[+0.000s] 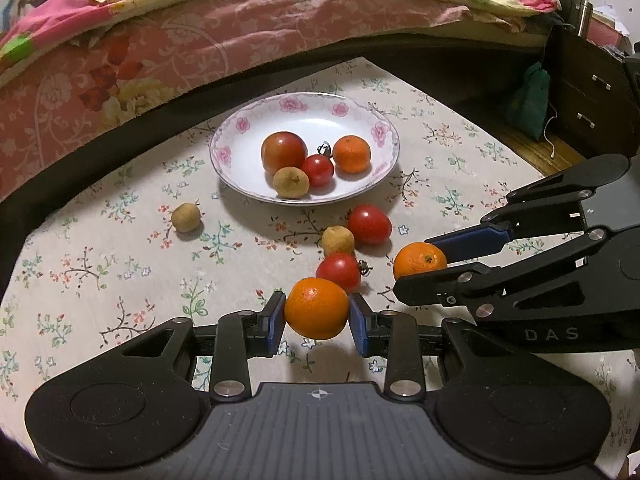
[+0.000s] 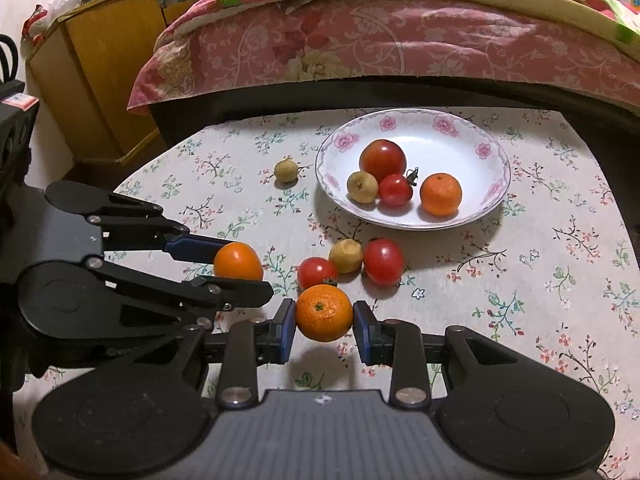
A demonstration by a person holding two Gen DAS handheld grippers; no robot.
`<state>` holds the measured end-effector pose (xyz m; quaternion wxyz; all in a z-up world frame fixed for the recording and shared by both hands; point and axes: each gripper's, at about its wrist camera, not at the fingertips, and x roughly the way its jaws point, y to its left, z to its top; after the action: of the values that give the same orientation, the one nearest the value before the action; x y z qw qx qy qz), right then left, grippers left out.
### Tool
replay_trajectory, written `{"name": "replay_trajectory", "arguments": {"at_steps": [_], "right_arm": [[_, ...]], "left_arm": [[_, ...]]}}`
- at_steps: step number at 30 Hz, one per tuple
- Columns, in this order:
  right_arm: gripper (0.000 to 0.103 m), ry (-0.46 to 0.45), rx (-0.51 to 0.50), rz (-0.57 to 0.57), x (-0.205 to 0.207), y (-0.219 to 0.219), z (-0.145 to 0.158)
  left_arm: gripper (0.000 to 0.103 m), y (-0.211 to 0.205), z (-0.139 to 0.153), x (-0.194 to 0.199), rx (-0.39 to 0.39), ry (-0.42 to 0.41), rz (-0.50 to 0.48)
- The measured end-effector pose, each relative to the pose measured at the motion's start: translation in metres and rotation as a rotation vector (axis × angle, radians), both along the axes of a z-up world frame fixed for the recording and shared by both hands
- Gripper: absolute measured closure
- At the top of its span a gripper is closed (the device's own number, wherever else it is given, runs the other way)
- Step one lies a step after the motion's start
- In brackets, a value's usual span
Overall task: Organize fruits
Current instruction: 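Carry the orange and mandarin over the white plate with both tools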
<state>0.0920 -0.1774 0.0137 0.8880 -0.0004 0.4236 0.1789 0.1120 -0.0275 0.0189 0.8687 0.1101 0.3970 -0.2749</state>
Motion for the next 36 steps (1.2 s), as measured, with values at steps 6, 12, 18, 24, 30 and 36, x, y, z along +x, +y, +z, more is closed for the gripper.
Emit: {"name": "replay_trajectory", "arguments": {"at_steps": [6, 12, 18, 24, 30, 36], "right_arm": [[0.074, -0.012, 0.004, -0.012, 0.004, -0.001, 0.004], [0.074, -0.018, 0.009, -0.022, 0.006, -0.003, 0.007], [0.074, -0.025, 0.017, -0.034, 0.008, -0.005, 0.010], [0.073, -0.040, 0.024, -0.050, 0.010, -0.007, 0.013], [0.073, -0.056, 0.025, -0.065, 0.016, -0.010, 0.018], [0.073, -0.089, 0.031, -0.085, 0.025, -0.013, 0.029]], "left_arm": [[0.061, 0.000, 0.004, 0.003, -0.009, -0.014, 0.009], [0.062, -0.002, 0.006, 0.005, -0.013, -0.024, 0.010], [0.062, -0.002, 0.009, 0.007, -0.018, -0.040, 0.011], [0.063, -0.005, 0.013, 0.011, -0.022, -0.064, 0.013], [0.063, -0.006, 0.018, 0.018, -0.030, -0.084, 0.023], [0.063, -0.009, 0.029, 0.029, -0.045, -0.121, 0.026]]}}
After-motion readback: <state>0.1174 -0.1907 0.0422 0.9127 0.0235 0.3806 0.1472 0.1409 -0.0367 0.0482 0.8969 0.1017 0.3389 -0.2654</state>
